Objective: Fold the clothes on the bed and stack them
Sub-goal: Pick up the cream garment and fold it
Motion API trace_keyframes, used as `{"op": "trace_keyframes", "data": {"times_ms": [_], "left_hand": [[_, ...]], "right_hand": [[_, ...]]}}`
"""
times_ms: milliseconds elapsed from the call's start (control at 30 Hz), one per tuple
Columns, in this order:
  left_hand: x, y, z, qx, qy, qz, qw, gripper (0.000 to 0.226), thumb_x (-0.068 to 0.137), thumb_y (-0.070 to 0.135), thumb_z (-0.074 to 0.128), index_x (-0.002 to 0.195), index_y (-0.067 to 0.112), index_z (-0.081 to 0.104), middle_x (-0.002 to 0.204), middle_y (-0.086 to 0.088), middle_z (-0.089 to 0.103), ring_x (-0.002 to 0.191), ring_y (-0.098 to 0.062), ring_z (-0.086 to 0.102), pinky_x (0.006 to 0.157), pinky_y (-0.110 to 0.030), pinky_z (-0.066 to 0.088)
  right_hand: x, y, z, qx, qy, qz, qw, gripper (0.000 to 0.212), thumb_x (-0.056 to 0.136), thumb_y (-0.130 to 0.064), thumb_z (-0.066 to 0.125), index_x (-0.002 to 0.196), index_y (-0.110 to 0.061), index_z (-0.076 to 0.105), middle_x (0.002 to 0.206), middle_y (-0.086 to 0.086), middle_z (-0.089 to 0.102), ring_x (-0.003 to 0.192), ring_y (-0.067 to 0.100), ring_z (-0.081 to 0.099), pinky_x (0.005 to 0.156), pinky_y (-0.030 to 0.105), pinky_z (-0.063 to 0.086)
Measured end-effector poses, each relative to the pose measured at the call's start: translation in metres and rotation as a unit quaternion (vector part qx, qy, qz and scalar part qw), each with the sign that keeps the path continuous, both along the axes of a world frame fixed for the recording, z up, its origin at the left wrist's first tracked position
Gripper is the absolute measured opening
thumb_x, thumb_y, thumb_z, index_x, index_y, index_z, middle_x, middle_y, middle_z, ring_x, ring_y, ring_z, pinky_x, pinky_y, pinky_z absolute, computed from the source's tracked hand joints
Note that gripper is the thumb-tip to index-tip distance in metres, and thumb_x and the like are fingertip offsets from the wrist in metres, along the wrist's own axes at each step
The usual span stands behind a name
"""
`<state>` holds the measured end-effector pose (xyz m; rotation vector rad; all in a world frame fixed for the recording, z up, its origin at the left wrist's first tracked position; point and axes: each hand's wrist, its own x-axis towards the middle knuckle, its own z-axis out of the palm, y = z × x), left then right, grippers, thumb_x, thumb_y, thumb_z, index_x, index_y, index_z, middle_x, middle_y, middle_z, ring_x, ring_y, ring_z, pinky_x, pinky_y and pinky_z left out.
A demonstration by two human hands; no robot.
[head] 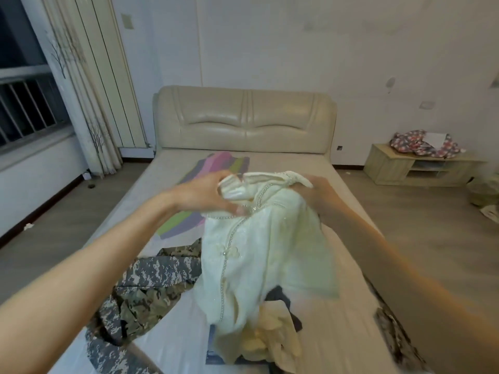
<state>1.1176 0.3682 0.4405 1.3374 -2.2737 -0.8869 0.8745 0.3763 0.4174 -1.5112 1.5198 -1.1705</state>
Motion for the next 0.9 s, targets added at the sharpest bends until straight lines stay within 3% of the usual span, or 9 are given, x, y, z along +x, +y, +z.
{"op": "trace_keyframes", "data": {"times_ms": [100,167,267,400,467,533,600,767,900], "left_hand": [[0.003,-0.004,-0.023,-0.037,-0.128,0.0,0.991,0.05,0.07,0.033,0.083,0.109,0.015,0.057,0.106,-0.005,0.066,0.095,-0.022,0.063,0.081,-0.032,0.051],[0.01,-0.01,-0.032,-0.034,-0.074,0.06,0.995,0.039,0.071,0.025,0.082,0.102,0.009,0.063,0.103,-0.011,0.069,0.093,-0.029,0.065,0.083,-0.037,0.05],[0.023,-0.009,-0.052,0.133,0.182,0.037,0.974,0.047,0.072,0.026,0.081,0.116,0.02,0.064,0.116,0.006,0.069,0.108,-0.012,0.064,0.099,-0.032,0.048],[-0.003,0.008,-0.108,0.157,0.151,-0.016,0.976,0.029,0.081,0.036,0.071,0.108,0.033,0.064,0.098,0.023,0.07,0.087,0.006,0.066,0.069,-0.007,0.048],[-0.004,0.004,-0.117,0.114,0.209,0.066,0.969,0.013,0.092,0.027,0.06,0.104,0.029,0.064,0.089,0.016,0.071,0.071,-0.003,0.064,0.055,-0.011,0.046],[0.011,-0.012,-0.102,0.045,0.255,0.17,0.951,0.014,0.097,0.02,0.05,0.105,0.021,0.062,0.098,0.004,0.068,0.083,-0.015,0.061,0.061,-0.02,0.048],[0.027,-0.023,-0.07,-0.016,0.262,0.207,0.943,0.016,0.098,0.019,0.046,0.093,0.024,0.061,0.09,0.003,0.064,0.08,-0.012,0.059,0.063,-0.022,0.045],[0.032,-0.022,0.004,-0.054,0.185,0.118,0.974,0.018,0.095,0.01,0.05,0.085,0.019,0.061,0.079,-0.001,0.064,0.063,-0.005,0.059,0.053,-0.016,0.045],[0.052,-0.003,0.027,-0.003,0.074,0.028,0.997,0.012,0.09,0.02,0.057,0.091,0.021,0.069,0.098,-0.016,0.069,0.081,-0.024,0.06,0.072,-0.038,0.044]], "right_hand": [[0.001,-0.007,0.018,0.016,-0.003,0.033,0.999,0.021,0.084,-0.018,0.064,0.09,0.002,0.067,0.079,0.011,0.067,0.072,0.016,0.056,0.059,0.024,0.043],[0.001,-0.008,0.032,0.015,0.004,0.049,0.999,0.021,0.084,-0.023,0.067,0.088,-0.003,0.07,0.077,0.004,0.066,0.071,0.017,0.059,0.062,0.026,0.045],[-0.01,-0.009,0.051,-0.003,-0.007,0.092,0.996,0.008,0.085,-0.024,0.065,0.083,-0.021,0.072,0.077,-0.005,0.073,0.072,0.01,0.068,0.061,0.02,0.053],[-0.026,-0.011,0.074,-0.003,-0.04,0.123,0.992,0.018,0.085,-0.027,0.063,0.072,-0.024,0.076,0.075,-0.005,0.074,0.073,0.01,0.071,0.057,0.022,0.054],[-0.041,-0.011,0.083,-0.015,0.013,0.14,0.99,0.028,0.088,-0.019,0.062,0.066,-0.029,0.075,0.069,-0.01,0.071,0.068,0.006,0.068,0.057,0.02,0.052],[-0.063,-0.007,0.087,-0.013,0.086,0.143,0.986,0.016,0.086,-0.017,0.066,0.075,-0.025,0.075,0.075,-0.009,0.071,0.076,0.009,0.066,0.065,0.022,0.052],[-0.082,0.001,0.086,0.015,0.19,0.147,0.971,0.007,0.08,-0.025,0.073,0.086,-0.022,0.072,0.085,-0.007,0.072,0.082,0.01,0.066,0.067,0.018,0.052],[-0.096,0.008,0.071,0.133,0.551,0.152,0.81,0.031,0.072,-0.037,0.079,0.087,-0.012,0.068,0.084,0.0,0.067,0.081,0.019,0.063,0.074,0.027,0.05],[-0.12,0.026,0.07,0.222,0.431,0.196,0.852,0.012,0.085,-0.028,0.068,0.078,-0.021,0.076,0.083,-0.003,0.073,0.076,0.012,0.069,0.062,0.017,0.051]]}}
